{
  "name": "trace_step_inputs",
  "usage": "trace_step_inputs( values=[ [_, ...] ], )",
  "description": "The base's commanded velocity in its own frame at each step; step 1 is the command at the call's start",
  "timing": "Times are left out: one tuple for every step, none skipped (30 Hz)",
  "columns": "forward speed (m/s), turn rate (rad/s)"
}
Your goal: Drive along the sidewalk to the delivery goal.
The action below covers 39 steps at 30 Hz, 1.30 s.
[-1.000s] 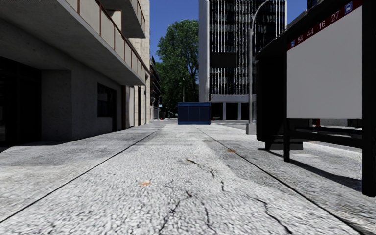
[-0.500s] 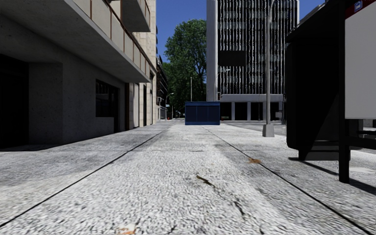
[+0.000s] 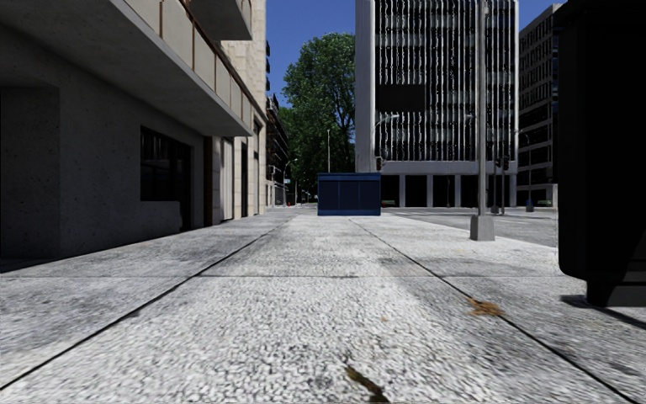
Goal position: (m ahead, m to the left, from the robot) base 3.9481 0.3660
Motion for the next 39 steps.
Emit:
trace_step_inputs(
  values=[
    [2.0, 0.0],
    [2.0, 0.0],
    [2.0, 0.0],
    [2.0, 0.0],
    [2.0, 0.0],
    [2.0, 0.0],
    [2.0, 0.0],
    [2.0, 0.0],
    [2.0, 0.0],
    [2.0, 0.0],
    [2.0, 0.0],
    [2.0, 0.0],
    [2.0, 0.0],
    [2.0, 0.0],
    [2.0, 0.0],
    [2.0, 0.0],
    [2.0, 0.0],
    [2.0, 0.0],
    [2.0, 0.0],
    [2.0, 0.0],
    [2.0, 0.0],
    [2.0, 0.0],
    [2.0, 0.0],
    [2.0, 0.0],
    [2.0, 0.0],
    [2.0, 0.0],
    [2.0, 0.0],
    [2.0, 0.0],
    [2.0, 0.0],
    [2.0, 0.0],
    [2.0, 0.0],
    [2.0, 0.0],
    [2.0, 0.0],
    [2.0, 0.0],
    [2.0, 0.0],
    [2.0, 0.0],
    [2.0, 0.0],
    [2.0, 0.0],
    [2.0, 0.0]
  ],
)
